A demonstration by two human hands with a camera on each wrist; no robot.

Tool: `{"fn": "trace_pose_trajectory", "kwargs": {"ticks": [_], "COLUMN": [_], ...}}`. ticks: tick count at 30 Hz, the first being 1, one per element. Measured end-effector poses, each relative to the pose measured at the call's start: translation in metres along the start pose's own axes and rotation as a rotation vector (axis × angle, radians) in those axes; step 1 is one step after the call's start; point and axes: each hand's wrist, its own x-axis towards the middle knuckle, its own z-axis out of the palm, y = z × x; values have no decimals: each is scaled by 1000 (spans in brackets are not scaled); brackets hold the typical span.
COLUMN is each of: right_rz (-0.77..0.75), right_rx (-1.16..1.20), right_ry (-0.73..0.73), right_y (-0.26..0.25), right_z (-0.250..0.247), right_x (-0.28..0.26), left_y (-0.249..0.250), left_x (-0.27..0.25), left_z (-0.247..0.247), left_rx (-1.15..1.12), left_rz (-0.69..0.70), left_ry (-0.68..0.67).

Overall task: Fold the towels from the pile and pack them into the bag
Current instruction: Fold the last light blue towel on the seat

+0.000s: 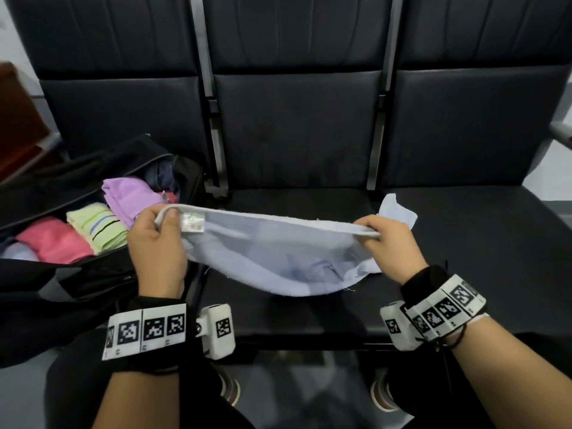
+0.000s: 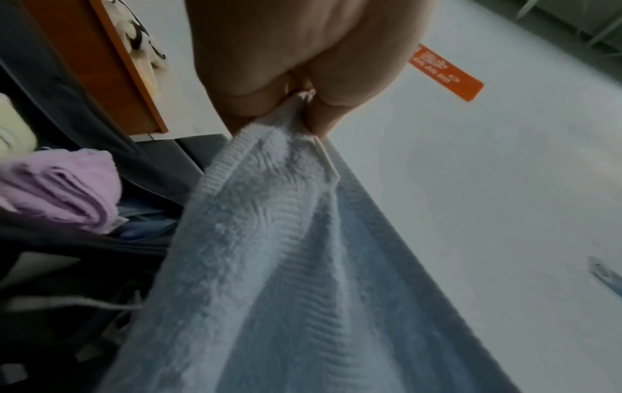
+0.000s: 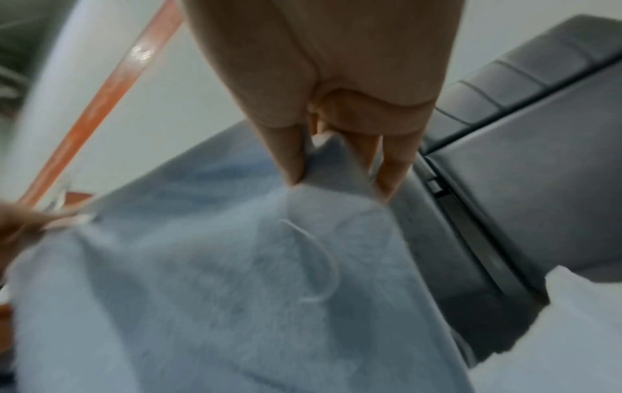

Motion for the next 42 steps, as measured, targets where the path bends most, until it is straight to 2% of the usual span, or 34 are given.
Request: {"fn": "trace_pose_trajectory", "kwargs": {"ticks": [3, 5, 7, 13, 15, 18, 23, 26, 28, 31, 34, 38, 40, 42], "right_rz": [70, 39, -4, -92, -106, -147, -182, -199, -208, -190, -144, -89, -64, -50], "right_rx": [205, 289, 310, 268, 260, 235, 239, 303, 304, 181, 24, -39, -18, 40], "right_ry": [80, 45, -19, -210, -280, -366, -481, -474, -436, -430, -395, -203, -70, 23], "right_y": [2, -6, -20, -62, -68, -72, -72, -68, -59, -36, -14, 8, 12, 9], "right_z": [-5, -2, 7, 46, 51, 50, 43, 43, 42, 38, 28, 2, -8, -10], "right_x": [1, 2, 4, 7, 6, 4, 1, -4, -7, -10, -9, 0, 7, 11], "left_y": [-20, -30, -28, 23, 30, 26, 24, 28, 27, 28, 26, 23, 18, 8], "left_x": [1, -4, -17, -66, -69, -67, -61, -60, -57, -45, -22, 6, 13, 12], "left_z": [-3, 2, 16, 57, 60, 58, 55, 53, 49, 37, 19, -7, -13, -12], "left_rx": [128, 276, 328, 0, 15, 73, 177, 179, 167, 105, -36, -131, -137, -82], "left_rz": [-61, -108, -109, -53, -5, 29, 225, 206, 251, 267, 174, 151, 112, 27], "left_ry": [-1, -94, -232, -818, -857, -838, -910, -861, -765, -574, -306, 27, 99, 83]}}
